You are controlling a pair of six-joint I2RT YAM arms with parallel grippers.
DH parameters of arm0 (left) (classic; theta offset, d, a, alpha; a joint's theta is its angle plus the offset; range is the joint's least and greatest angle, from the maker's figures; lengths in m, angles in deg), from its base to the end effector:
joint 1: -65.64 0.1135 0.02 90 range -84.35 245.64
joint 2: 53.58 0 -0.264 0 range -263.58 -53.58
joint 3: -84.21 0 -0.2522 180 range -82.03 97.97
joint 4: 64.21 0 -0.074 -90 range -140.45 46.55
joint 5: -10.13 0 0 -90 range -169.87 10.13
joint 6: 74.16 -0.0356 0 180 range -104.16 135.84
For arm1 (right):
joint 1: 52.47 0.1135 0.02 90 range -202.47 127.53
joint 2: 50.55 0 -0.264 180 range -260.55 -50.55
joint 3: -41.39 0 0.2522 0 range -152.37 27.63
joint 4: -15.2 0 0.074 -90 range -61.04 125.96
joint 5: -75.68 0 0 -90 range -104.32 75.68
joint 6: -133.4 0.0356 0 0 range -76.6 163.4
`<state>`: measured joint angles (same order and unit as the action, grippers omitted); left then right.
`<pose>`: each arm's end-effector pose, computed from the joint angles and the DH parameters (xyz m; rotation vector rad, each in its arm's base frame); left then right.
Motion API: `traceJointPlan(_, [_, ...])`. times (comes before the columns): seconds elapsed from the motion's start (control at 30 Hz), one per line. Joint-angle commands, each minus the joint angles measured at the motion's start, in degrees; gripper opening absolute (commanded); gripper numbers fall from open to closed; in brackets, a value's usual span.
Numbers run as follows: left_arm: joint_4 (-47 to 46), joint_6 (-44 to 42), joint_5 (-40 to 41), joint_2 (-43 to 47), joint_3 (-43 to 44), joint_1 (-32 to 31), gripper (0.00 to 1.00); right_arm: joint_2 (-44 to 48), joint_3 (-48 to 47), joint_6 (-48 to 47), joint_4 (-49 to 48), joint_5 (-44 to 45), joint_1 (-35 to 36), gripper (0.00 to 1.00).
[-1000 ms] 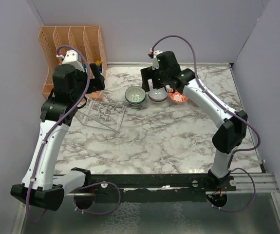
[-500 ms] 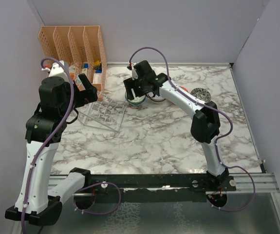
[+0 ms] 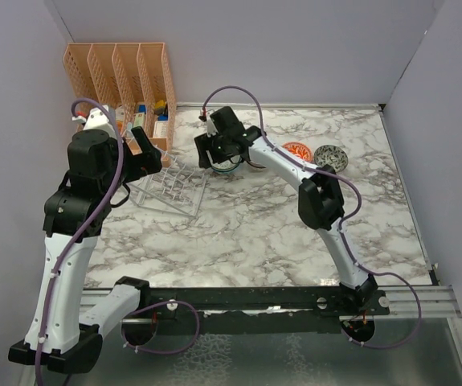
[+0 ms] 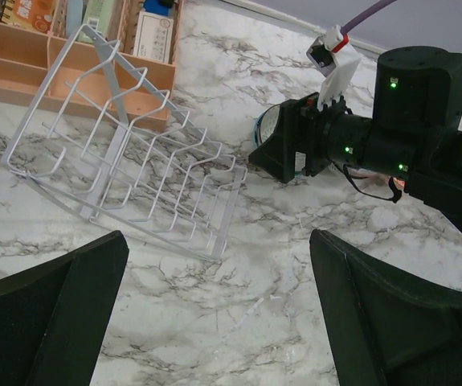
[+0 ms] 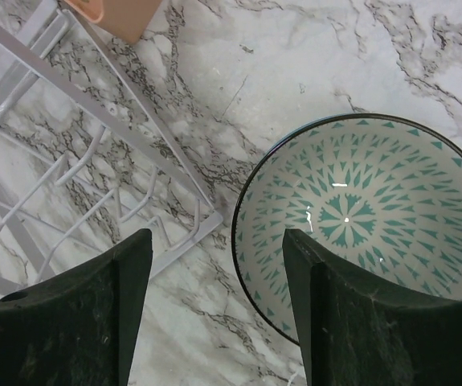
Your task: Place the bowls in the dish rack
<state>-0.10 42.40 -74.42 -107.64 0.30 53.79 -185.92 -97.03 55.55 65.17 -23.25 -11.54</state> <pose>0.1512 -0.0283 0.4550 -0.3147 1.9452 -0.3478 0.4000 0.3542 0.2326 -0.6869 2.3713 0.6076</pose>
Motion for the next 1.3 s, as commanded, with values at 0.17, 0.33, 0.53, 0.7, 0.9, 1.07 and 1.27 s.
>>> traceJointPlan(0.17, [-0.8,-2.4,-1.1,0.0,-0.8,-0.2,0.99,-3.9,-3.1,1.5,-1.9,0.2,0.4,0.61])
traceJointPlan(0.33, [-0.7,-3.5,-1.1,-0.2,-0.7,-0.2,0.99,-5.1,-4.1,1.3,-1.3,1.0,0.3,0.58])
traceJointPlan(0.53, [-0.9,-3.9,-1.5,-0.3,-1.1,-0.2,0.99,-5.8,-4.5,1.4,-0.9,2.2,0.4,0.55])
traceJointPlan(0.7, [-1.2,-4.6,-1.5,-0.3,-1.3,-0.2,0.99,-6.5,-5.9,0.7,-0.1,3.8,0.4,0.47])
traceJointPlan(0.9, [-1.6,-4.8,-1.5,-0.2,-2.3,-0.1,0.99,-6.3,-6.5,0.0,0.1,4.6,0.4,0.36])
traceJointPlan(1.07, [-2.0,-4.8,-1.5,-0.1,-2.6,-0.1,0.99,-6.5,-6.2,-0.4,0.5,5.2,0.3,0.28])
traceJointPlan(1.27, [-2.2,-5.0,-1.2,0.2,-3.2,-0.1,0.99,-6.1,-5.9,-0.9,1.1,8.0,0.4,0.23])
